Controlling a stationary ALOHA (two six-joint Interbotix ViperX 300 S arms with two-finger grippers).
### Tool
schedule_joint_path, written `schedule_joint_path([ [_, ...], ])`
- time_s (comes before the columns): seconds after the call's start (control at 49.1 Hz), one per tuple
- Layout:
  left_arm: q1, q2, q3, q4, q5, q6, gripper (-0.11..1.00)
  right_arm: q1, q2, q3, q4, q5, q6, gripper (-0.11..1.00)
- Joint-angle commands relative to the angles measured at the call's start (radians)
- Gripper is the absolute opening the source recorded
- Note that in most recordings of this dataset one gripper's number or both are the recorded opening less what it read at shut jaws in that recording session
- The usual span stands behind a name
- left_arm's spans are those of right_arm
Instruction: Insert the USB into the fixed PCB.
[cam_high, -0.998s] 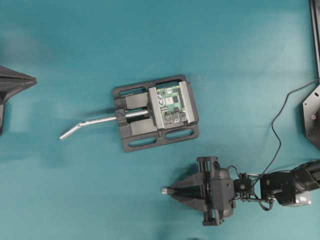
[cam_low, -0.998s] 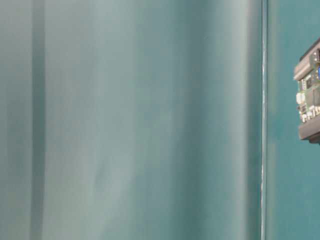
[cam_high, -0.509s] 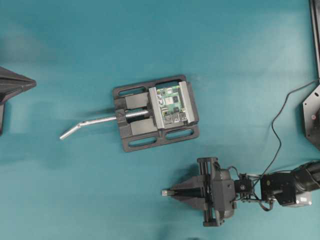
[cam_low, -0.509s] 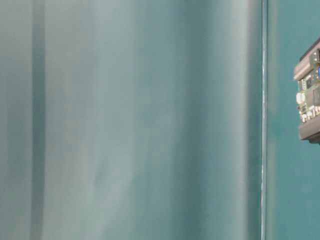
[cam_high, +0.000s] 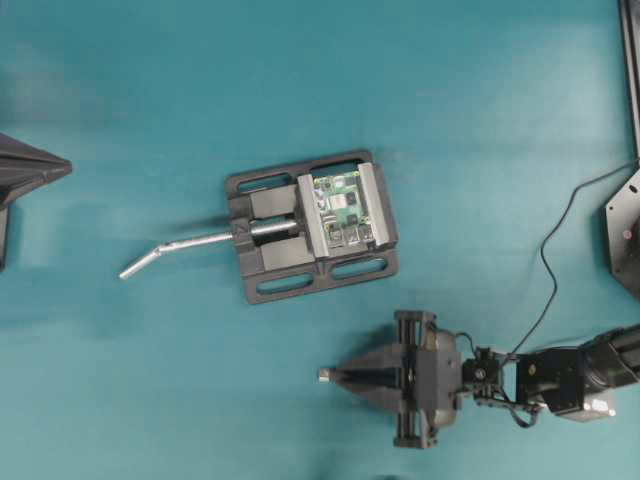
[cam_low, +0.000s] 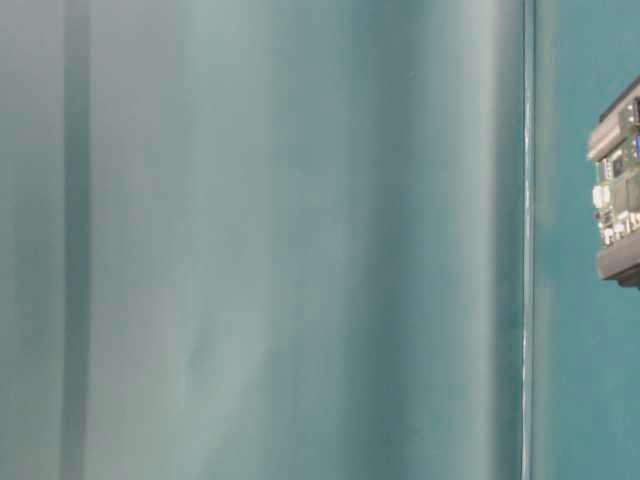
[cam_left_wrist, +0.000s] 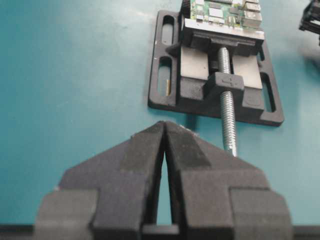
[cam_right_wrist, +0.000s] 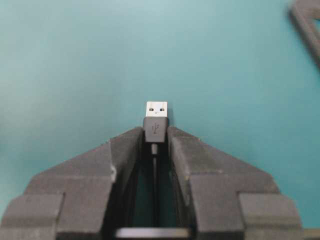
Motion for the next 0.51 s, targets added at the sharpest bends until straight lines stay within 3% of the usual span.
schedule_joint_path([
  [0.0,-0.002,0.008,-0.028,0.005,-0.006,-0.005,0.04,0.002,-0.014,-0.021,0.052,-0.032,-0.005,0.21],
  [0.204,0.000,0.008,-0.029,0.005,-0.005,-0.006,0.04,0.029,-0.006,-0.066,0.219,-0.100,-0.084,0.21],
  [0.387,0.000,0.008,-0.028,0.005,-0.005,-0.006,0.04,0.057,0.011,-0.133,0.434,-0.169,-0.247,0.21],
  [0.489,0.000,0.008,-0.028,0.005,-0.005,-0.006,0.04,0.069,0.021,-0.169,0.543,-0.232,-0.285,0.21],
])
